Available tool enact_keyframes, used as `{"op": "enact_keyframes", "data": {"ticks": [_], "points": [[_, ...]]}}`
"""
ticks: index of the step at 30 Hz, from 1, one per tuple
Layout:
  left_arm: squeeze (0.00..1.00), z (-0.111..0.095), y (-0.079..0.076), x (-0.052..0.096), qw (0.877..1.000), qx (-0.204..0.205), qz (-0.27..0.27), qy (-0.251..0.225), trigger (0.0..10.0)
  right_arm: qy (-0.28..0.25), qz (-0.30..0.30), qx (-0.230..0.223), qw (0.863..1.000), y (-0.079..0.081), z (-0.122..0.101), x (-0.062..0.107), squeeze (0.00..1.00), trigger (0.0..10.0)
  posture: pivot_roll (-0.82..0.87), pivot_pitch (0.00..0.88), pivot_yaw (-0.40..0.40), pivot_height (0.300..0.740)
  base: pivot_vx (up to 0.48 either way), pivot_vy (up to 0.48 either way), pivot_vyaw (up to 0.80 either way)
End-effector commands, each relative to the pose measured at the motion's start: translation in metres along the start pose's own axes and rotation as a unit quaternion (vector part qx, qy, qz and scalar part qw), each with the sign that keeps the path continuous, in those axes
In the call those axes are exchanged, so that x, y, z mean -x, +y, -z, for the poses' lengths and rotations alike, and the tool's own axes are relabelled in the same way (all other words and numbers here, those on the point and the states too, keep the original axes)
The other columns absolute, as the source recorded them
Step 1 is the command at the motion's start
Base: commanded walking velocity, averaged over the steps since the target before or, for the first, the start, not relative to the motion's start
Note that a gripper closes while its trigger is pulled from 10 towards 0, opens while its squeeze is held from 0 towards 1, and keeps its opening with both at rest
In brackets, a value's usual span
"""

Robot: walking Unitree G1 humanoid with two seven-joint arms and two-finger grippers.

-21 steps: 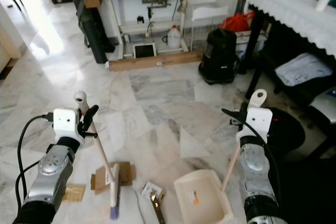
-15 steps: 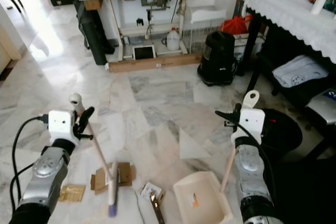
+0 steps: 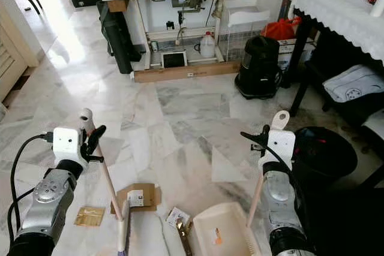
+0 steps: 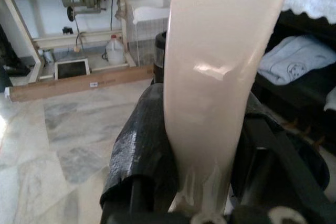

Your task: Sweep floor

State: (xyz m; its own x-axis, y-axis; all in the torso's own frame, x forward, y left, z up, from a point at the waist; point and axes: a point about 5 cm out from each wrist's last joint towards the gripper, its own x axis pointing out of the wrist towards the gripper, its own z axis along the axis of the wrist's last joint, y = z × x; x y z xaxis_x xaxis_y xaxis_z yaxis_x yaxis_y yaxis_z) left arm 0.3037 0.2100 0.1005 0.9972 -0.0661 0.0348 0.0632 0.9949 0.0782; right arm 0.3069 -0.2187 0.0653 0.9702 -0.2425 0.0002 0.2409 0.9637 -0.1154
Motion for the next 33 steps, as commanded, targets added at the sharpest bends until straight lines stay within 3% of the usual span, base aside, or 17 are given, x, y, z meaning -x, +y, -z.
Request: {"op": "enact_keyframes", "data": {"ticks": [1,4,10,15,19,25,33], "points": [[0.00,-0.010,0.003,-0.002,1.000,0.006,-0.001,-0.016,10.0,-0.005,-0.005,0.002,1.000,0.004,0.000,0.001,0.00,10.0,0.08,0.000,0.097,0.740,0.000,0.000,0.00],[0.00,-0.011,0.007,-0.001,0.999,0.031,-0.011,-0.011,10.0,0.005,-0.006,0.003,1.000,0.006,0.006,0.005,0.00,10.0,0.10,0.000,0.102,0.740,0.000,0.000,0.00],[0.00,-0.011,0.010,0.001,0.999,0.032,-0.012,-0.007,10.0,0.038,0.013,0.021,0.999,0.004,0.016,0.006,0.00,10.0,0.11,0.000,0.101,0.740,0.000,0.000,0.00],[0.00,-0.012,0.011,0.002,0.999,0.036,-0.011,0.000,10.0,0.107,0.043,0.060,0.992,-0.003,0.031,0.006,0.00,10.0,0.11,0.003,0.096,0.740,0.000,0.000,0.00],[0.00,-0.012,0.010,0.001,0.999,0.039,-0.007,0.004,10.0,0.135,0.051,0.064,0.987,-0.007,0.038,0.007,0.00,10.0,0.11,0.004,0.090,0.740,0.000,0.000,0.00],[0.00,-0.011,0.010,0.001,0.999,0.043,-0.004,0.011,10.0,0.165,0.055,0.045,0.984,-0.006,0.042,0.007,0.00,10.0,0.11,0.005,0.085,0.740,0.000,0.000,0.00],[0.00,-0.010,0.009,-0.001,0.999,0.046,0.003,0.022,10.0,0.246,0.048,-0.039,0.967,0.001,0.047,0.003,0.00,10.0,0.10,0.005,0.081,0.740,0.000,0.000,0.00]]}}
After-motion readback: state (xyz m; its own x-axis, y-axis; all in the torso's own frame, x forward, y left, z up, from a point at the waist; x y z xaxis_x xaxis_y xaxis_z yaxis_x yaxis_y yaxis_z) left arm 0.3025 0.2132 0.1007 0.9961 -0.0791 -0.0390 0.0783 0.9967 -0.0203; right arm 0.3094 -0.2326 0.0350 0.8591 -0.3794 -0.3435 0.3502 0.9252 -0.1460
